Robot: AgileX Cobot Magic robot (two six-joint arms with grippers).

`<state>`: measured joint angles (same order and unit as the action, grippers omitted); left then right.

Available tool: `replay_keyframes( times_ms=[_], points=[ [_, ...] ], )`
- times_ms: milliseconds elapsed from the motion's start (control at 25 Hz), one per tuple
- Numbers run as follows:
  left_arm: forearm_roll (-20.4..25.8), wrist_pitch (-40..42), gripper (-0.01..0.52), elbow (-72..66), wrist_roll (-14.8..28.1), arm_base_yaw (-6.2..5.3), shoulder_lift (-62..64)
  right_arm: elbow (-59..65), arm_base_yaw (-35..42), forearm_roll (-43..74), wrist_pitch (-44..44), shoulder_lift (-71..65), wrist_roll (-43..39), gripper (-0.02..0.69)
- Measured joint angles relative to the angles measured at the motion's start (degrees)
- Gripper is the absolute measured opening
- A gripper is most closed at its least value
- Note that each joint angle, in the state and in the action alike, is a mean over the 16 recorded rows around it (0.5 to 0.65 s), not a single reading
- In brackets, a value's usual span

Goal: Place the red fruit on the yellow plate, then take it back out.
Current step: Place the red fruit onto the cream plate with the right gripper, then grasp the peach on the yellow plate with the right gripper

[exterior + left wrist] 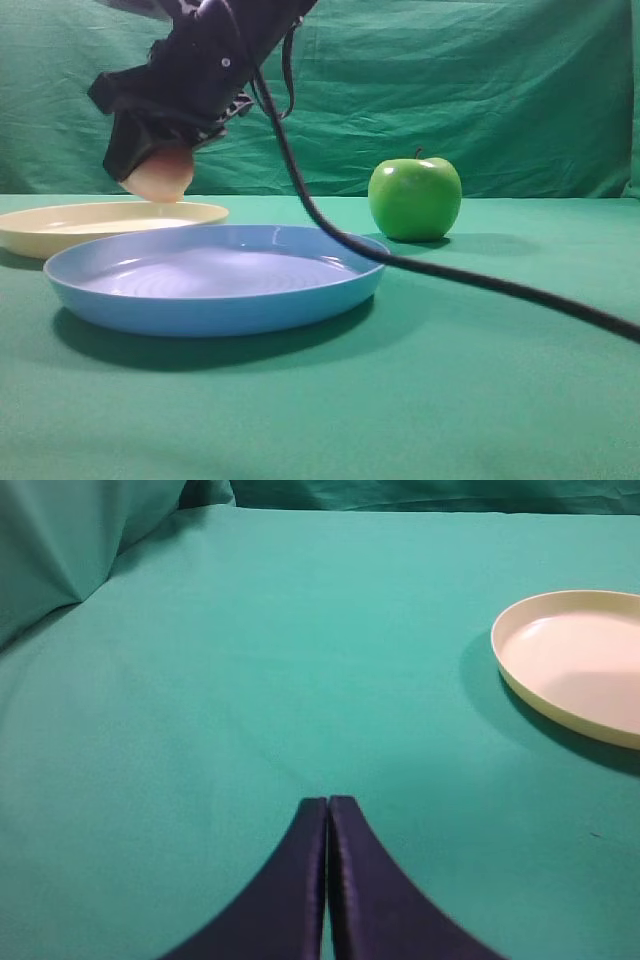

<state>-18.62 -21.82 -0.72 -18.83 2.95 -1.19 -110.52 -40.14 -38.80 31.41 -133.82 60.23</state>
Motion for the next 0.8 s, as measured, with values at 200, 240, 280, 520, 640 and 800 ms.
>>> replay_keyframes(
  times_ms=[200, 240, 280, 520, 640, 800],
  points=[
    [0.0, 0.0, 0.0, 0.0, 0.0, 0.0, 0.0, -0.05, 0.42, 0.1, 3.1, 2.62, -0.93, 0.565],
    [0.0, 0.0, 0.0, 0.0, 0.0, 0.0, 0.0, -0.06, 0.6, 0.18, 4.23, 3.47, -1.57, 0.531],
    [0.0, 0.0, 0.0, 0.0, 0.0, 0.0, 0.0, -0.07, 0.83, 0.28, 5.51, 4.41, -2.38, 0.494],
    [0.0, 0.0, 0.0, 0.0, 0.0, 0.0, 0.0, -0.12, 3.11, 2.03, 15.51, 12.0, -10.52, 0.247],
    [0.0, 0.0, 0.0, 0.0, 0.0, 0.0, 0.0, -0.15, 4.66, 4.35, 20.86, 16.57, -16.92, 0.125],
    [0.0, 0.0, 0.0, 0.0, 0.0, 0.0, 0.0, 0.18, 6.57, 8.26, 26.71, 23.01, -25.9, 0.023]
  ],
)
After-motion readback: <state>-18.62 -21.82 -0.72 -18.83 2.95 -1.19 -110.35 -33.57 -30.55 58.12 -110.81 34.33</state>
